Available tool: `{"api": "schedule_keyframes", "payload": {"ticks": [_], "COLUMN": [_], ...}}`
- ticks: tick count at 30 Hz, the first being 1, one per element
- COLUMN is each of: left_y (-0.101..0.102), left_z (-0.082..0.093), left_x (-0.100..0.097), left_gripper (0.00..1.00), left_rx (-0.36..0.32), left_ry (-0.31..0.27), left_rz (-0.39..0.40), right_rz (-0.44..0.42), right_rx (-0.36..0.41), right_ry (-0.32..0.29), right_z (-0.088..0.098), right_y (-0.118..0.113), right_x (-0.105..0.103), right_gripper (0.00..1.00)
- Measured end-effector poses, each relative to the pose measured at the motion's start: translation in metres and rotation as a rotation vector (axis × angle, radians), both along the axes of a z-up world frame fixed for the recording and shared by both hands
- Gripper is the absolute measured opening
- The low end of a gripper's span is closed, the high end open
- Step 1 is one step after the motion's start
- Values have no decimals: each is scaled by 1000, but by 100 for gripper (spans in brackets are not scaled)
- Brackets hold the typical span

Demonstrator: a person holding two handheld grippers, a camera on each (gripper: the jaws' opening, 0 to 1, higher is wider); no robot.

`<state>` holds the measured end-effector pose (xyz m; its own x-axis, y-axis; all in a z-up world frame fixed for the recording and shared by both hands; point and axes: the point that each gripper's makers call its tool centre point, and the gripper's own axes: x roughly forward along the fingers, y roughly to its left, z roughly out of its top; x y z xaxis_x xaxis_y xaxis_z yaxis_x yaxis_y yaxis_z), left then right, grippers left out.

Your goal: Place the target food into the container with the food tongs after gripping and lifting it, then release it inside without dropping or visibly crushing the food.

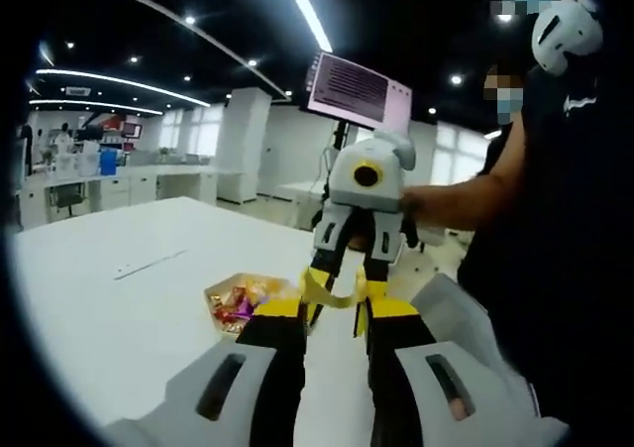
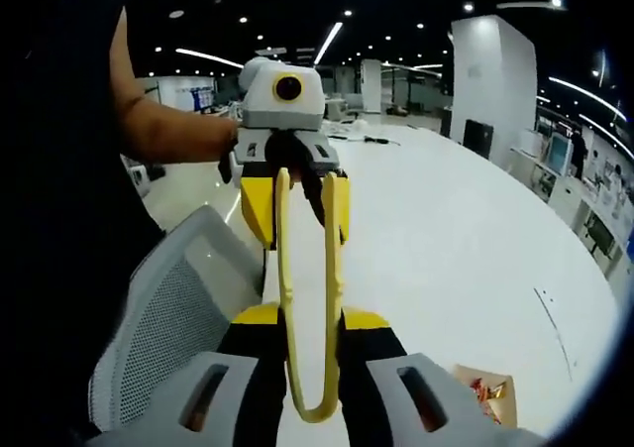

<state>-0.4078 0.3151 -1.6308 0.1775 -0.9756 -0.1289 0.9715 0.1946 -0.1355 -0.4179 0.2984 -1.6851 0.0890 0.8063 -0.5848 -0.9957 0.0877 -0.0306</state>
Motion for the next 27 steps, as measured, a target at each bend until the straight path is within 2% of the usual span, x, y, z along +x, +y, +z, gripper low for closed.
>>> {"api": "schedule_keyframes", "payload": {"ticks": [1, 2, 4, 5, 8, 10, 12, 13, 14, 16, 18, 21, 22, 23, 24, 27], "left_y": [0, 0, -3, -2, -5, -7, -11, -11, -12, -11, -11, -10, -8, -7, -9, -3], "left_z": [1, 2, 3, -11, -29, -33, -25, -22, -18, -20, -24, -29, -34, -45, -47, -72], "left_x": [4, 5, 5, 3, 1, 0, -4, -5, -4, -6, -10, -5, -2, -8, -8, -5], "left_gripper": [34, 42, 54, 52, 42, 35, 28, 21, 21, 20, 24, 27, 24, 20, 21, 21], "left_rx": [9, 13, 10, 96, 179, 179, 117, 101, 81, 83, 95, 136, 167, 219, 204, 292], "left_ry": [-35, -48, -49, -57, -46, -33, -2, -10, -8, 1, 57, -15, -31, -42, -28, -33], "left_rz": [16, 20, 14, -9, -27, -31, -32, -35, -24, -32, -48, -35, -25, -63, -53, -36], "right_rz": [5, 7, 10, 13, 19, 16, 6, -5, 7, 0, 19, 32, 38, 5, 32, 29], "right_rx": [-34, -33, -59, -72, -83, -78, -64, -51, -45, -38, -64, -158, -164, -169, -191, -229], "right_ry": [-20, -13, -19, -27, -32, -34, -32, -27, -26, -21, -40, -69, -76, -51, -79, -87], "right_z": [-5, -6, -12, -15, -17, -17, -17, -16, -17, -15, -19, -33, -35, -39, -44, -63], "right_y": [-3, -2, -4, -3, 0, 1, 1, 2, 0, 0, 0, -7, -6, -5, -5, -3], "right_x": [1, 0, -1, -1, -3, -2, -1, 0, -2, -2, -4, -3, -3, -1, -1, 3], "right_gripper": [18, 18, 18, 18, 18, 19, 19, 18, 18, 18, 19, 19, 19, 18, 18, 19]}}
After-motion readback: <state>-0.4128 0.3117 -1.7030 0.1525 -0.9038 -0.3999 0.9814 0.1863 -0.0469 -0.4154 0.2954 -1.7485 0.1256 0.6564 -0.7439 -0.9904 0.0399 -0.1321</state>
